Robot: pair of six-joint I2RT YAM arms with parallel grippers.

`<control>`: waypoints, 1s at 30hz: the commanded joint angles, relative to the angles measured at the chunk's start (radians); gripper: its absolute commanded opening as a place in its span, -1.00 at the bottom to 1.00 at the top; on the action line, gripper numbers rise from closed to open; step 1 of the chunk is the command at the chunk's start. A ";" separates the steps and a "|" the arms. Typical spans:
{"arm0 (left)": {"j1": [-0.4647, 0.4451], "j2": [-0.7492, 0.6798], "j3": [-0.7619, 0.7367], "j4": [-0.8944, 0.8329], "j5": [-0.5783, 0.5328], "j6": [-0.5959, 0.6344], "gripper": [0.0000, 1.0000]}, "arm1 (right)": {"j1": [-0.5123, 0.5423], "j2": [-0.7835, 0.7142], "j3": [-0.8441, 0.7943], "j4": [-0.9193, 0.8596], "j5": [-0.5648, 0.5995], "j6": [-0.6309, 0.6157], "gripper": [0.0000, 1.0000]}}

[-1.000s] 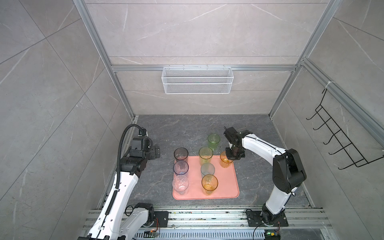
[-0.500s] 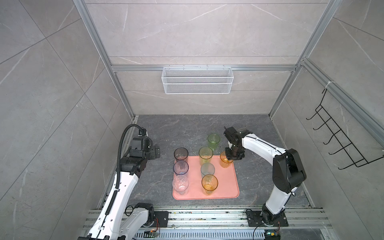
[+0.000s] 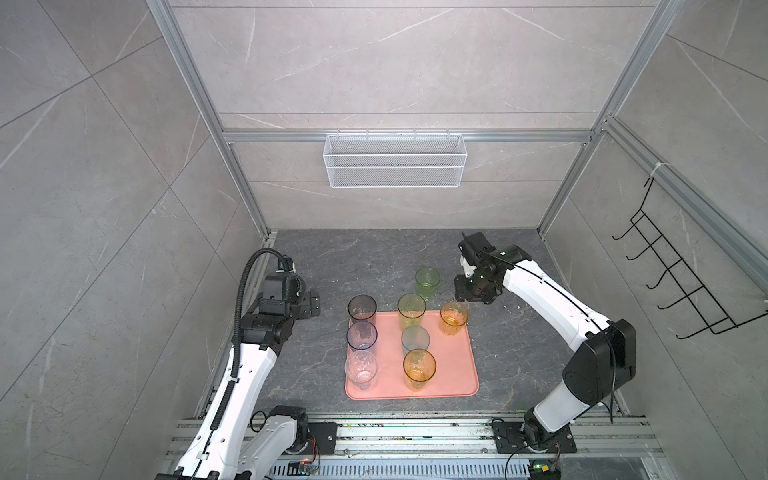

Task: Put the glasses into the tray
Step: 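Raise the open right gripper and move it over the green cup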

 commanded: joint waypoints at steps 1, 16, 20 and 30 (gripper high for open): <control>0.007 -0.019 0.012 0.014 -0.005 0.007 0.98 | 0.000 -0.022 0.052 -0.048 0.008 -0.022 0.09; 0.010 -0.019 0.010 0.014 -0.007 0.006 0.98 | 0.001 0.055 0.219 0.046 -0.014 0.027 0.17; 0.010 -0.020 0.010 0.014 -0.008 0.007 0.98 | 0.004 0.099 0.261 0.063 -0.025 0.034 0.17; 0.010 -0.020 0.009 0.012 -0.010 0.006 0.98 | 0.012 0.158 0.218 0.179 -0.025 0.060 0.17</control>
